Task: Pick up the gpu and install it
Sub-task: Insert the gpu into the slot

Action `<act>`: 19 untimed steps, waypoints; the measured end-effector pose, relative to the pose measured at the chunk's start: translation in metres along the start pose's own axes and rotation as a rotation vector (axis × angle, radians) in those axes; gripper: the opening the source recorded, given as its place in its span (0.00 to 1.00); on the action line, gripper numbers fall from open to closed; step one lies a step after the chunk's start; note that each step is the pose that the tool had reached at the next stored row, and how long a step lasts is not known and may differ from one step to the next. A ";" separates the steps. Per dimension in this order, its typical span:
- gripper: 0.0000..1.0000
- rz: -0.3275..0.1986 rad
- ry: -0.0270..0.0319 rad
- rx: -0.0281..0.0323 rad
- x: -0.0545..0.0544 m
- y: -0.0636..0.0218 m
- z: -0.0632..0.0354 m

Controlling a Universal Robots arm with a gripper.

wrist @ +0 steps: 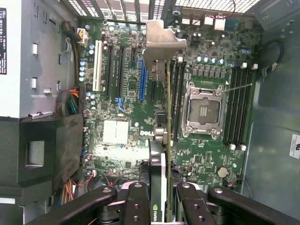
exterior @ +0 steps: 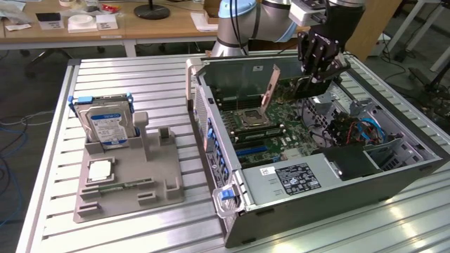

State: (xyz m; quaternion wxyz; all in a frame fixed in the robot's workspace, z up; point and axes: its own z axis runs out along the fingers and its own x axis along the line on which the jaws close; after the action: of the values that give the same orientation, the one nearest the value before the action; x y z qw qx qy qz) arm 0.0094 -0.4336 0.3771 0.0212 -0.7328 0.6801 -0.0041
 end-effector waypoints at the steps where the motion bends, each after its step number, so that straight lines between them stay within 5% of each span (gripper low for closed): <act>1: 0.27 0.000 -0.0003 0.0001 0.000 0.0001 0.0001; 19: 0.27 0.000 -0.0001 0.0000 0.002 0.0013 0.0133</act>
State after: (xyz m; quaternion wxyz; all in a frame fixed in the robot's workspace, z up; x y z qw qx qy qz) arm 0.0087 -0.4353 0.3637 0.0213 -0.7328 0.6801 -0.0040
